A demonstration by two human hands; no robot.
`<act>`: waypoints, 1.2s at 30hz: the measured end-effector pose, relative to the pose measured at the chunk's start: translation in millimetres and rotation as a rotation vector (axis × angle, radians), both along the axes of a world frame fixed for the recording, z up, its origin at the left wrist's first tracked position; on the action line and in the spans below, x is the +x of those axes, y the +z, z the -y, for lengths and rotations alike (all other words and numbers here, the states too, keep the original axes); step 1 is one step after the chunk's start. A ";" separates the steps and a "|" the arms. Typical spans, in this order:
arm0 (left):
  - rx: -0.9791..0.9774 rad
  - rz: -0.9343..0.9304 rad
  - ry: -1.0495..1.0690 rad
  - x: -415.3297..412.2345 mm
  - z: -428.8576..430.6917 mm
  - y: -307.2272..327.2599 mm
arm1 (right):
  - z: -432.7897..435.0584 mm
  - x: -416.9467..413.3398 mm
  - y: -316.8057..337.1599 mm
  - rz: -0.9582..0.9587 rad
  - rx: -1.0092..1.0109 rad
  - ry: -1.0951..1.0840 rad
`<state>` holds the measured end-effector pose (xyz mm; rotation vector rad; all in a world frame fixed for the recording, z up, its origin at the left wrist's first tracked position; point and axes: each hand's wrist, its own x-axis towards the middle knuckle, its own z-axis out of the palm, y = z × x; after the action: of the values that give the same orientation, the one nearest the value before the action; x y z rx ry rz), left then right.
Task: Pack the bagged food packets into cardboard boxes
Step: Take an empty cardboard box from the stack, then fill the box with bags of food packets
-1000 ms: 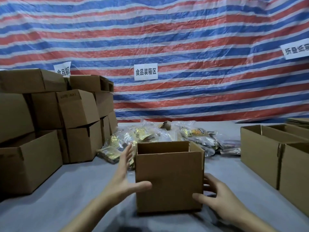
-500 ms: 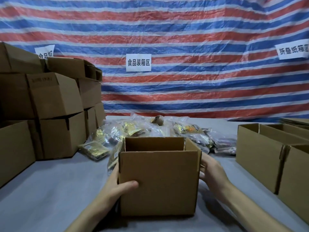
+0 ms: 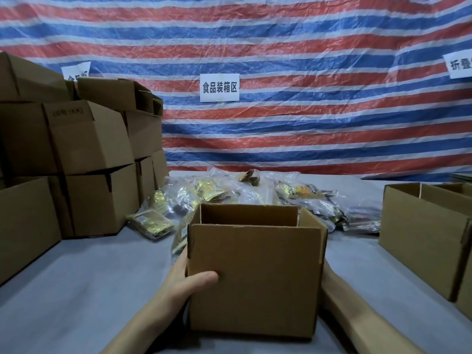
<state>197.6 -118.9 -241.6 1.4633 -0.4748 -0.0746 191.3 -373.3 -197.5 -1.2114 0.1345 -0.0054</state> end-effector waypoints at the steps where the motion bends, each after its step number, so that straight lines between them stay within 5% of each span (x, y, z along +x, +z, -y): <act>1: -0.012 0.003 0.014 0.2 0.2 -1.3 | -0.3 0.8 1.2 0.025 0.004 -0.008; 11: -0.012 0.020 0.065 -8.9 2.7 2.5 | 40.2 6.7 10.0 0.295 0.420 -0.159; 14: -0.008 0.022 0.075 -8.4 1.9 1.5 | 47.6 11.5 2.5 0.317 0.260 -0.246; 19: 0.009 0.048 0.071 -6.2 0.5 -4.5 | 43.0 17.8 -28.5 0.207 -0.426 -0.336; 22: 0.029 0.061 0.059 -5.5 -0.2 -7.1 | 36.4 14.4 -29.1 0.237 -0.581 -0.264; 36: 0.035 0.078 -0.005 -16.4 5.4 -2.4 | 16.2 -6.9 0.1 0.615 -0.298 -0.494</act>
<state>181.2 -124.3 -244.0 1.5034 -0.5434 -0.0302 184.3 -389.5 -197.4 -1.3938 -0.1145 -0.8466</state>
